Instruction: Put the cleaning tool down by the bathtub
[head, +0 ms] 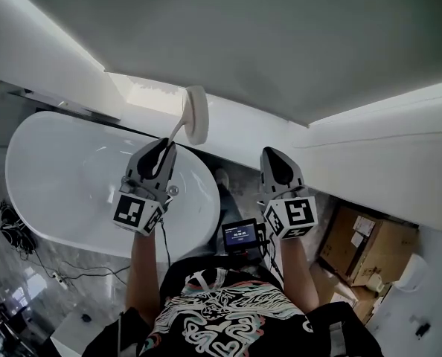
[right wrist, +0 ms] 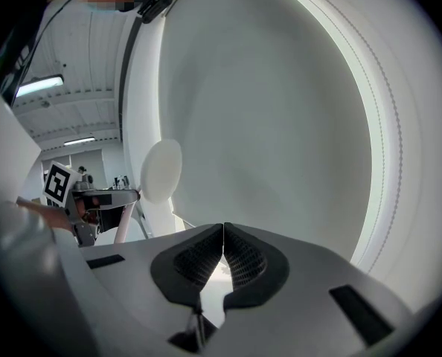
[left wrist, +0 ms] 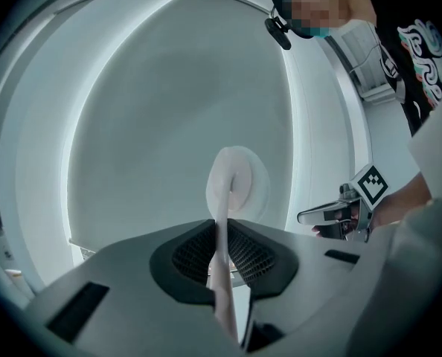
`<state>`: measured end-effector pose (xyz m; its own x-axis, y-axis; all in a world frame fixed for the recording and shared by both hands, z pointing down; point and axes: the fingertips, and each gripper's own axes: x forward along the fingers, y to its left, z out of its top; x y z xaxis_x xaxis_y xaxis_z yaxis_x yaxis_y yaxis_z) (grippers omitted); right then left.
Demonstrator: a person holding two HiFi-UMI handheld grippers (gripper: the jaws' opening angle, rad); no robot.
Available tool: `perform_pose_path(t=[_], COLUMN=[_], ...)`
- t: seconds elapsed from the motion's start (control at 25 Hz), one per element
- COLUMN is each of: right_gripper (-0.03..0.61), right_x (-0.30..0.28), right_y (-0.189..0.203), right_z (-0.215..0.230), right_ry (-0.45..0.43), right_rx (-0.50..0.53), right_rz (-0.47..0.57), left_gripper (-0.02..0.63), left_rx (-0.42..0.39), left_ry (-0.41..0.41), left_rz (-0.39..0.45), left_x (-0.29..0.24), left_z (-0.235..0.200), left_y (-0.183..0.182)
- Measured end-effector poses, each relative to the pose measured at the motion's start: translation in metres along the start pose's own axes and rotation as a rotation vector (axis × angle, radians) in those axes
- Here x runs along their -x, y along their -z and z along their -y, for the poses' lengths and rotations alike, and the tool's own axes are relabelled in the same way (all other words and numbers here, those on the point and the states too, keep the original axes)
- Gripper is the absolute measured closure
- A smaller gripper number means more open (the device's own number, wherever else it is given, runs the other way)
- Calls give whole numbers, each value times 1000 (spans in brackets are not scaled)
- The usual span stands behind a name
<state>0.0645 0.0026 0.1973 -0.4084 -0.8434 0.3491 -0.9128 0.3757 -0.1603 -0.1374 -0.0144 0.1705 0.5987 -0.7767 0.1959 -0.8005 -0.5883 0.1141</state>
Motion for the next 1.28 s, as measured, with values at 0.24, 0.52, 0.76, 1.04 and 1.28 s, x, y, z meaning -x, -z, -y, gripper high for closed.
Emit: perform_pose_path(t=[0.24, 0.52, 0.76, 1.04, 1.28], right_gripper=[551, 551, 551, 551, 551], right_x=[-16, -35, -51, -65, -78], right_y=[21, 49, 73, 96, 112], right_z=[13, 31, 42, 50, 53], right_ry=[6, 14, 12, 8, -21], right_rx=[1, -3, 4, -6, -5], right_rz=[-34, -75, -113, -147, -160], left_gripper=[554, 554, 554, 554, 554], left_rx=[-41, -84, -83, -274, -382], left_ry=[30, 89, 116, 242, 310], left_rz=[-49, -102, -102, -154, -223], left_x=[-19, -47, -75, -92, -106], left_z=[-5, -7, -10, 1, 6], left_y=[21, 51, 70, 96, 119])
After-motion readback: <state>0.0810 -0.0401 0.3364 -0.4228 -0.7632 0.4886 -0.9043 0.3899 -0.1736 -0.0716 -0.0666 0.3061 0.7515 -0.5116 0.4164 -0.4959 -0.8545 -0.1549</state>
